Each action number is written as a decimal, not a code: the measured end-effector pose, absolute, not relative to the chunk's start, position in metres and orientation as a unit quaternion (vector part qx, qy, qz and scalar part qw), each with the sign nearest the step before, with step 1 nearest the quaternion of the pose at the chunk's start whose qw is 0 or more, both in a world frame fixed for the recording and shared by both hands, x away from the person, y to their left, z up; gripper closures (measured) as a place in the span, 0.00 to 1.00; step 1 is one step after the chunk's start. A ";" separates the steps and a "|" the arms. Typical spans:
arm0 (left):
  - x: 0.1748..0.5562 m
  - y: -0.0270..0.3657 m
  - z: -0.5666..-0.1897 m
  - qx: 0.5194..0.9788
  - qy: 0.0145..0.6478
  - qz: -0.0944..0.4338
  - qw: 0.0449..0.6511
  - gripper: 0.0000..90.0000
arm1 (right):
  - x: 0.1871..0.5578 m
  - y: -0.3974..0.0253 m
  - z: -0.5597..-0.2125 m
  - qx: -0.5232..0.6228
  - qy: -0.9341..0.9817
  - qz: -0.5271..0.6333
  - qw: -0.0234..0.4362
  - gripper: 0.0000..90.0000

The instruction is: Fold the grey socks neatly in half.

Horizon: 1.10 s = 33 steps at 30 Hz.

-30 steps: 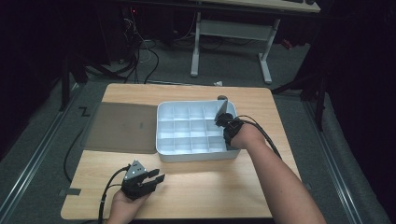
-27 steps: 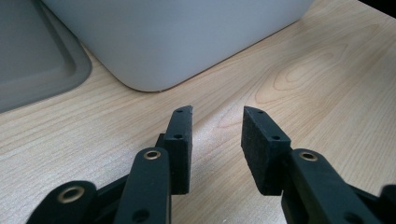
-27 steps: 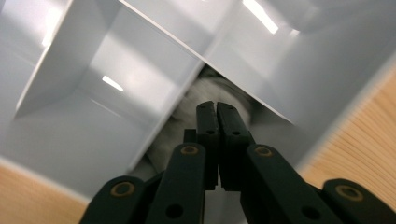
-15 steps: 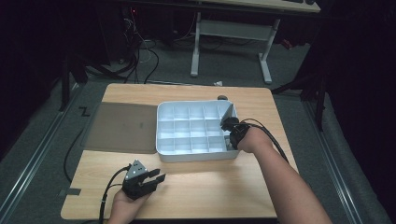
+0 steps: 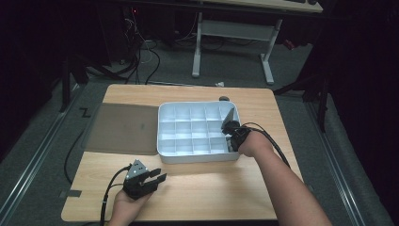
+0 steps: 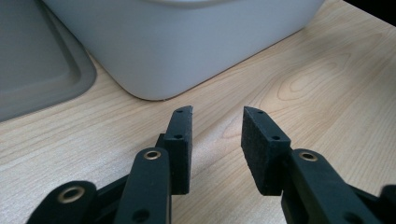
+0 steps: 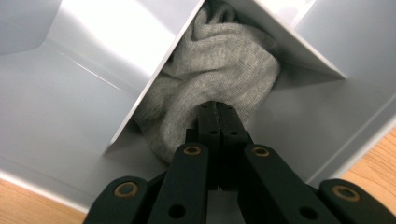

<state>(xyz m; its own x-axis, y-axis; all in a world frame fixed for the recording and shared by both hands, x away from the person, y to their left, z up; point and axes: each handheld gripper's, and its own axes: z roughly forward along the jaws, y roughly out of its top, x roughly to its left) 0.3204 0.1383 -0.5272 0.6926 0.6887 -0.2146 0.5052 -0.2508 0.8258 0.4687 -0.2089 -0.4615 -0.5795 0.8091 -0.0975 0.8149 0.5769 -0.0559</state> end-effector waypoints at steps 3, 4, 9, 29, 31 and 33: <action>0.320 0.138 -0.527 0.785 0.380 0.096 0.480 0.71 | 0.467 -0.210 -0.463 0.458 0.887 -0.044 0.032 1.00; 0.320 0.139 -0.527 0.785 0.380 0.096 0.480 0.71 | 0.466 -0.210 -0.463 0.461 0.886 -0.041 0.033 1.00; 0.319 0.139 -0.528 0.783 0.382 0.097 0.481 0.68 | 0.464 -0.215 -0.453 0.478 0.878 -0.016 0.035 0.90; 0.314 0.138 -0.527 0.776 0.387 0.112 0.486 0.62 | 0.413 -0.245 -0.402 0.476 0.854 0.170 0.124 0.63; 0.313 0.138 -0.527 0.776 0.387 0.112 0.485 0.62 | 0.409 -0.247 -0.403 0.470 0.855 0.179 0.127 0.62; 0.313 0.138 -0.527 0.776 0.388 0.112 0.485 0.62 | 0.405 -0.248 -0.404 0.475 0.851 0.184 0.128 0.59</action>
